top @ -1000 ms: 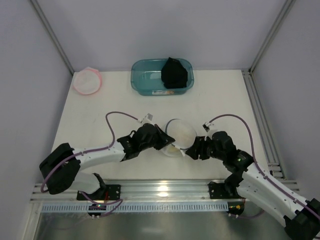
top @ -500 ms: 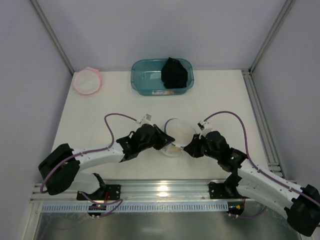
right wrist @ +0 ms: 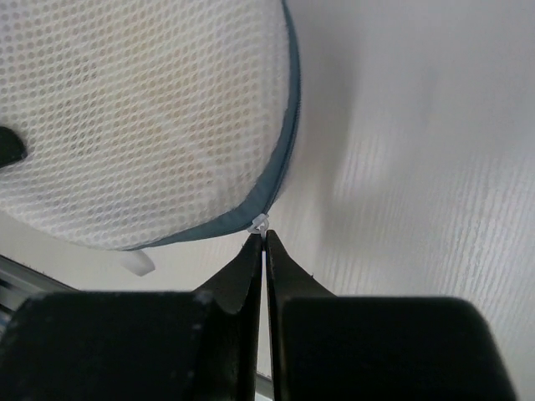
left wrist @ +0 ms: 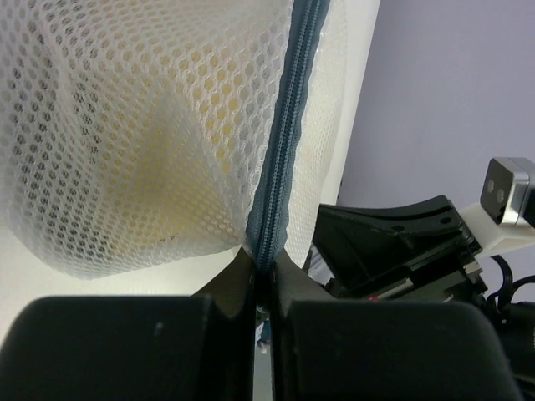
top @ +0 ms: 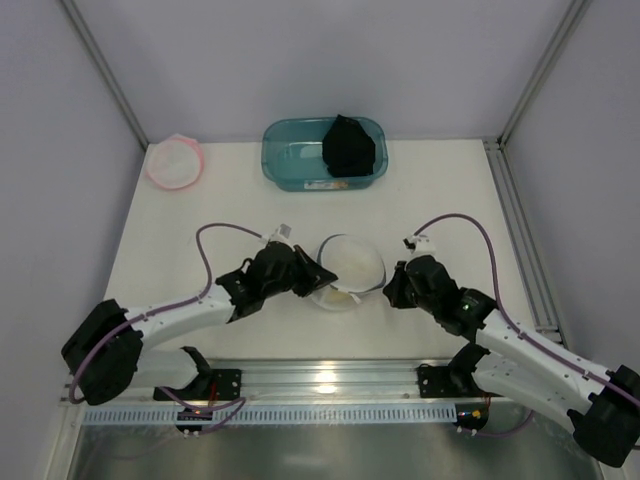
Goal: Unzip the laundry bag and remove the bra
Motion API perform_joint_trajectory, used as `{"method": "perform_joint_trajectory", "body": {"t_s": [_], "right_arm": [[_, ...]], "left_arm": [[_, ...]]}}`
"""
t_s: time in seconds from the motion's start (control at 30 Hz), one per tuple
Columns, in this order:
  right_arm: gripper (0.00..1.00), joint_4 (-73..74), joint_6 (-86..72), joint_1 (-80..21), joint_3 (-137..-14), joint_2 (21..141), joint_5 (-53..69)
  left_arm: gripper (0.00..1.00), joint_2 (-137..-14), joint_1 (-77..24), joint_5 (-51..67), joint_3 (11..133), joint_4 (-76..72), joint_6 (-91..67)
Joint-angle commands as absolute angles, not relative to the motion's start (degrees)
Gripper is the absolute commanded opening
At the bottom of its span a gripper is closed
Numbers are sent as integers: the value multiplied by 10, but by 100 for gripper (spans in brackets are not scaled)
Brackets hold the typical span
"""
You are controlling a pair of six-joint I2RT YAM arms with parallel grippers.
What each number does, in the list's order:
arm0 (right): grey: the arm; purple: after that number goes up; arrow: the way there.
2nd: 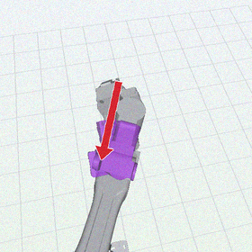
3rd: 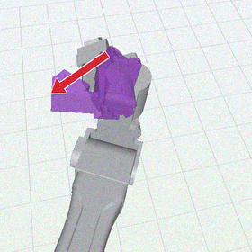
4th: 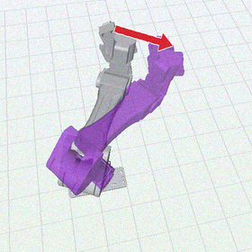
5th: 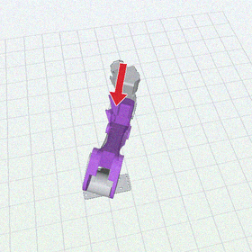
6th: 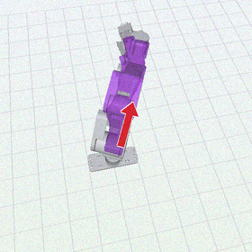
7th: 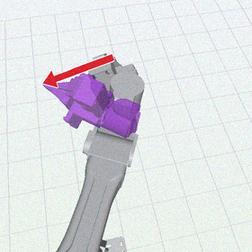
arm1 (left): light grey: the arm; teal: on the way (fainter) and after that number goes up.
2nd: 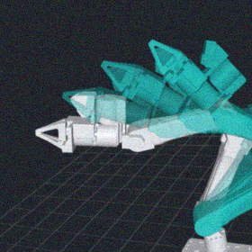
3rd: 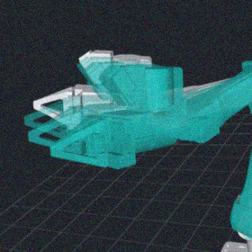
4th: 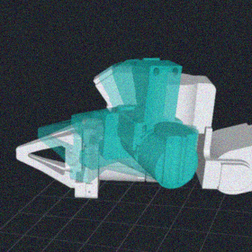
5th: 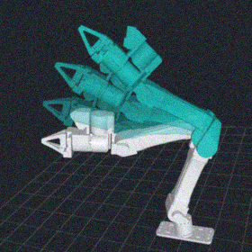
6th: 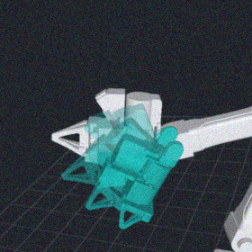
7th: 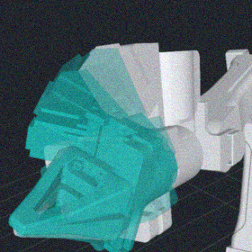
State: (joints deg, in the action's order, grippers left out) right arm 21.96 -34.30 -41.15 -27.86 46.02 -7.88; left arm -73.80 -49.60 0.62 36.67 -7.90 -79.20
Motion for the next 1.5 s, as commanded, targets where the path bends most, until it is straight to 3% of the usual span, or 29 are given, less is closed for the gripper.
{"method": "perform_joint_trajectory", "body": {"t_s": [0.0, 0.2, 0.5, 0.6, 0.63, 0.7, 0.73, 0.77, 0.83, 0.93, 1.2, 1.47], "right_arm": [[4, 279, -351, -411, -305, 466, -159], [4, 288, -350, -412, -311, 497, -197], [4, 260, -327, -417, -308, 502, -154], [4, 252, -319, -421, -305, 490, -115], [4, 244, -316, -422, -302, 486, -103], [4, 227, -316, -423, -294, 473, -70], [4, 222, -317, -423, -293, 470, -62], [4, 214, -319, -424, -288, 461, -55], [4, 206, -320, -425, -285, 454, -37], [4, 195, -319, -428, -282, 448, -16], [4, 74, -308, -432, -261, 468, 130], [4, -45, -323, -432, -251, 512, 208]], "left_arm": [[0, -691, -468, 38, 347, -33, -752], [0, -678, -420, 132, 369, 32, -649], [0, -790, -372, 210, 486, 55, -483], [8, -855, -368, 259, 545, 20, -478], [23, -893, -368, 278, 583, 18, -478], [36, -927, -368, 288, 619, 19, -484], [55, -939, -369, 286, 632, 24, -488], [65, -947, -368, 263, 642, 26, -495], [81, -935, -368, 216, 635, 46, -508], [89, -868, -369, 112, 593, 84, -522], [93, -651, -387, 77, 407, 84, -621], [89, -696, -428, 120, 356, -53, -707]]}}
